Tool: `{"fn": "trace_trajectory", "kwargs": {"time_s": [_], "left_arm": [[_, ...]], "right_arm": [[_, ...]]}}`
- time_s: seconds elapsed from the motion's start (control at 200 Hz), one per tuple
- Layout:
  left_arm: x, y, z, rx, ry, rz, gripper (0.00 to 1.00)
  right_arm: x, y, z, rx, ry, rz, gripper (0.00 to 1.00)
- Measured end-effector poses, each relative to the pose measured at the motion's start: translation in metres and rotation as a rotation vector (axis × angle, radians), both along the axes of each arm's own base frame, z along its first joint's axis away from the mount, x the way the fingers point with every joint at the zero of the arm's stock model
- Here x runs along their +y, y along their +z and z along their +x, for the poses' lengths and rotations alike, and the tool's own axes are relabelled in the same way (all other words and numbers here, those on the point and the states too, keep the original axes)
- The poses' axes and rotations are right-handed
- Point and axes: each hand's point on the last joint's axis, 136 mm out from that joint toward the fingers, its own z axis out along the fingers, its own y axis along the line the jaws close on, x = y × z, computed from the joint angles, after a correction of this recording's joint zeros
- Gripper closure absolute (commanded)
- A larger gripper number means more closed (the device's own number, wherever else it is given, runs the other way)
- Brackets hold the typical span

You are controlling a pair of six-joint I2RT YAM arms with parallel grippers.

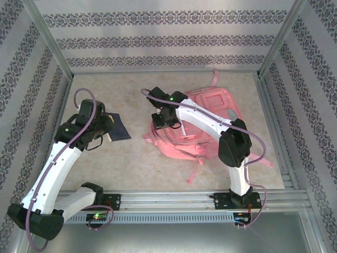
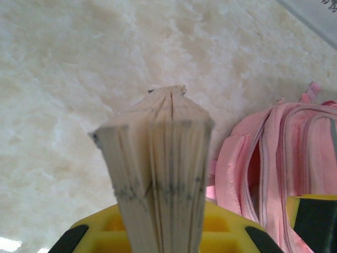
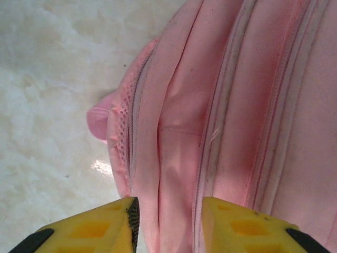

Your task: Pack the student bag

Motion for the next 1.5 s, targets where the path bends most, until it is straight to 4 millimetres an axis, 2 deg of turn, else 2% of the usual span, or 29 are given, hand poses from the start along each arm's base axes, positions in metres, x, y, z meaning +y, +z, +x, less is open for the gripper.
{"fn": "trace_trajectory", "kwargs": {"time_s": [0.275, 0.515, 0.63, 0.784, 0.969, 1.069, 1.144, 1.354, 1.499], "left_arm": [[0.0, -0.01, -0.004, 0.033, -0.01, -0.009, 1.0], [-0.003, -0.013, -0.005, 0.043, -0.02, -0.019, 1.0], [-0.003, -0.013, -0.005, 0.044, -0.022, -0.021, 1.0], [-0.003, -0.013, -0.005, 0.044, -0.022, -0.021, 1.0], [-0.009, -0.016, -0.003, 0.056, -0.044, -0.036, 1.0], [-0.017, -0.018, 0.001, 0.067, -0.069, -0.065, 1.0], [-0.024, -0.016, 0.006, 0.068, -0.092, -0.093, 1.0], [-0.059, 0.013, 0.027, -0.032, -0.184, -0.26, 1.0], [-0.083, 0.03, 0.04, -0.084, -0.244, -0.392, 1.0]], "right_arm": [[0.009, -0.013, 0.004, 0.01, 0.005, -0.042, 0.57], [0.013, -0.017, 0.006, 0.002, 0.012, -0.067, 0.59], [0.011, -0.026, 0.006, 0.011, 0.011, -0.091, 0.69], [0.009, -0.035, 0.008, 0.014, 0.024, -0.122, 1.0], [0.007, -0.028, 0.009, -0.003, 0.043, -0.124, 1.0], [0.002, -0.009, 0.01, -0.026, 0.064, -0.105, 1.0], [-0.005, 0.015, 0.011, -0.055, 0.082, -0.077, 1.0], [-0.035, 0.097, 0.015, -0.152, 0.083, 0.049, 1.0], [-0.055, 0.128, 0.012, -0.177, 0.084, 0.117, 1.0]]}}
